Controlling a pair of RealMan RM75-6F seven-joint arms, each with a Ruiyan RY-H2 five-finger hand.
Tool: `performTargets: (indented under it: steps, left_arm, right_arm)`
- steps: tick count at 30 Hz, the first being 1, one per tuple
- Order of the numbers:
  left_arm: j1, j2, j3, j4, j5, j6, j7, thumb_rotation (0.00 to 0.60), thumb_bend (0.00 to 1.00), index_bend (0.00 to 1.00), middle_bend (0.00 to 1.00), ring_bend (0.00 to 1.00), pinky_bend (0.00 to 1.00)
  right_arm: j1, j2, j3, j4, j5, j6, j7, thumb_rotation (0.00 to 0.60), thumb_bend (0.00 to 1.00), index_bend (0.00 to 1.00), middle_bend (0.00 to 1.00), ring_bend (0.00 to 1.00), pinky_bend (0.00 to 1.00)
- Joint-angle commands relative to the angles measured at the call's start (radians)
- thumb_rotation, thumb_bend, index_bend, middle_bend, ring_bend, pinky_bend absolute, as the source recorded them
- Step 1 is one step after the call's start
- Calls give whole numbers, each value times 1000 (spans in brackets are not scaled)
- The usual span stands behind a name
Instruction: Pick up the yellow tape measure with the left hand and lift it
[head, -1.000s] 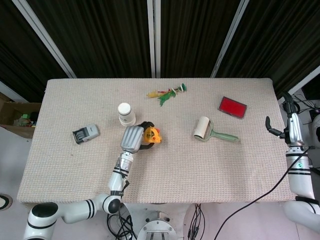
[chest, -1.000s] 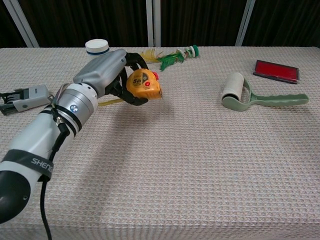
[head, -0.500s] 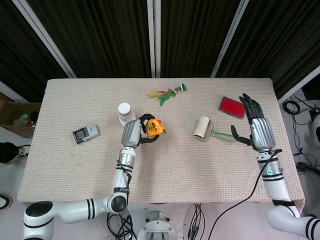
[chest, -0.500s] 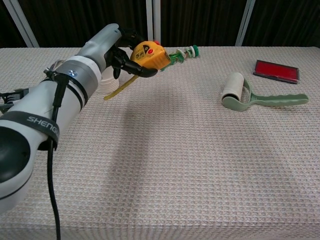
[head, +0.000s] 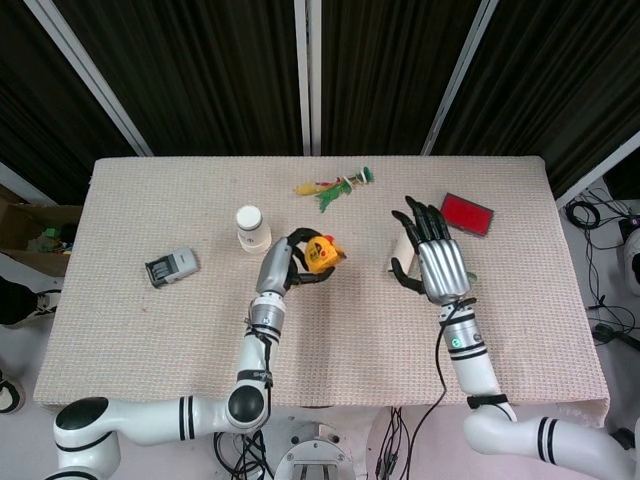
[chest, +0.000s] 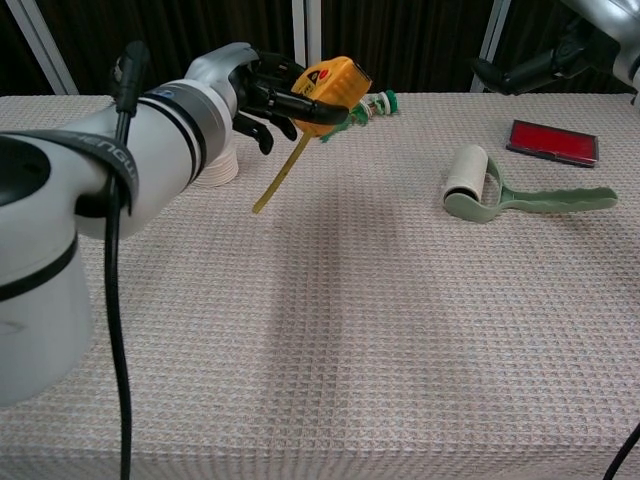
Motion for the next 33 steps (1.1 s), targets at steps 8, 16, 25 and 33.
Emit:
performTargets:
  steps: [8, 16, 25, 33]
  left_arm:
    - [-43, 2, -31, -18, -66, 13, -30, 600, 440, 668, 693, 628, 779]
    - [-61, 9, -38, -28, -84, 16, -64, 600, 439, 668, 692, 628, 779]
    - [-76, 25, -35, -35, -101, 27, -77, 600, 443, 668, 692, 628, 779]
    - [-84, 37, -28, -46, -121, 28, -90, 600, 446, 668, 692, 628, 779]
  right_arm:
    - [43, -62, 47, -26, 84, -18, -13, 600, 356, 292, 45, 0, 0]
    - [75, -54, 72, -95, 150, -51, -46, 600, 335, 322, 44, 0, 0]
    - [101, -75, 79, -109, 184, -45, -61, 600, 333, 405, 55, 0, 0]
    - [117, -98, 80, -98, 182, -20, -71, 600, 333, 448, 72, 0, 0]
